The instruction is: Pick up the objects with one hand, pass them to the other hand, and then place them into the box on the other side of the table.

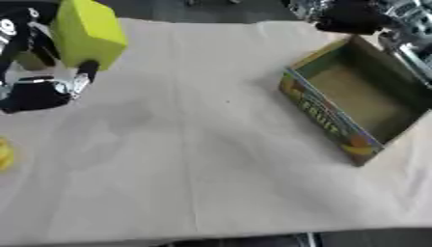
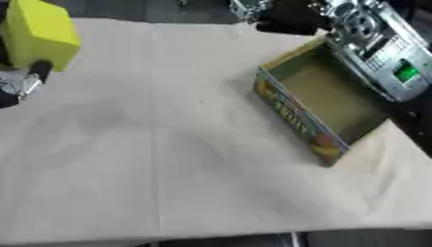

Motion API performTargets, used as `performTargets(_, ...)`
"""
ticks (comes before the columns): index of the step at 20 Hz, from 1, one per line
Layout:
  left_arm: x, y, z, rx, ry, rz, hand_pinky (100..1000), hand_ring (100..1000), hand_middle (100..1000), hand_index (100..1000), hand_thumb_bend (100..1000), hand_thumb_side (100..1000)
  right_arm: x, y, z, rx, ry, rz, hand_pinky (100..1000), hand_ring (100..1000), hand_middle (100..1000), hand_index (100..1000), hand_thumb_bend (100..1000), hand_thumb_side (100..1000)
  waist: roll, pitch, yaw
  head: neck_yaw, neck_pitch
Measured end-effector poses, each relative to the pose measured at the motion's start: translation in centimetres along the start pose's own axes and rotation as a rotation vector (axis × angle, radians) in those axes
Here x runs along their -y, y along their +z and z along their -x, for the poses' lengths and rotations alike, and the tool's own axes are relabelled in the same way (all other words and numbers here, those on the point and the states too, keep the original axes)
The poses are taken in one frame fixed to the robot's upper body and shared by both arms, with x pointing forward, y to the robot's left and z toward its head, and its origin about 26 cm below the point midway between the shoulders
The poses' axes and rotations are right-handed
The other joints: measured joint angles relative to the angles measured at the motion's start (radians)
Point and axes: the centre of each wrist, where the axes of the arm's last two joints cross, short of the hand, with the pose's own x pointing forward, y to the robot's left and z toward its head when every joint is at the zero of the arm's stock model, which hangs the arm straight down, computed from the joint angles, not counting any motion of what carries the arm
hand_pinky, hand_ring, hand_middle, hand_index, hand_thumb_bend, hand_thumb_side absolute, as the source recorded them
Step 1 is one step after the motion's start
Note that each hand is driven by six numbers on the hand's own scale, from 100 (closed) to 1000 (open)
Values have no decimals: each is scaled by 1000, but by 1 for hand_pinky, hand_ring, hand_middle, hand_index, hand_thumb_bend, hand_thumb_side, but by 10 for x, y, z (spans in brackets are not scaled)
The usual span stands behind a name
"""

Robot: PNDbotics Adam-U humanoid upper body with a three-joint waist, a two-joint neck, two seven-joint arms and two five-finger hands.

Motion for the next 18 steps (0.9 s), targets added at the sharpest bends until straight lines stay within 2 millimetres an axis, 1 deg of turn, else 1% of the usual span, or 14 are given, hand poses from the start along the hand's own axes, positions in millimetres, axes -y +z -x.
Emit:
performTargets(2, 9, -1, -8, 16, 20, -10, 482, 493, 449, 526, 100, 161, 7, -5, -8, 3, 75, -57, 846, 885, 877, 861, 100, 558, 0, -1, 6, -5, 0)
performTargets(3, 14, -2, -10, 27, 30, -15, 484, 495, 451, 527, 100, 162, 11, -7, -12, 2, 107, -83, 844, 881, 877, 861, 100, 570, 0, -1, 8, -9, 0)
performTargets(6, 31, -5, -15, 62, 59, -20, 487, 498, 454, 529, 100, 144, 22, -14, -23, -2, 171, -150, 833, 865, 870, 862, 100, 539, 0, -1, 12, -18, 0)
performTargets(8, 43, -8, -16, 80, 65, -23, 487, 498, 454, 529, 100, 137, 23, -19, -30, -1, 189, -185, 830, 862, 865, 861, 100, 538, 0, -1, 11, -20, 0)
performTargets(11, 58, -11, -14, 100, 55, -34, 486, 498, 453, 529, 100, 120, 20, -30, -41, 7, 208, -226, 819, 848, 849, 854, 100, 490, 0, -1, 5, -20, 0)
performTargets(14, 73, -13, -9, 113, 36, -43, 484, 497, 452, 530, 100, 122, 15, -43, -53, 26, 225, -260, 815, 843, 837, 846, 100, 388, -1, -1, -2, -19, 0)
performTargets(15, 78, -13, -6, 114, 32, -45, 484, 497, 452, 530, 100, 123, 13, -47, -58, 33, 229, -271, 816, 844, 836, 846, 100, 366, -1, -1, -6, -18, 0)
performTargets(18, 89, -14, 4, 118, 23, -59, 483, 496, 449, 528, 100, 124, 11, -59, -73, 55, 233, -305, 818, 843, 829, 839, 132, 272, -2, -1, -17, -16, 0)
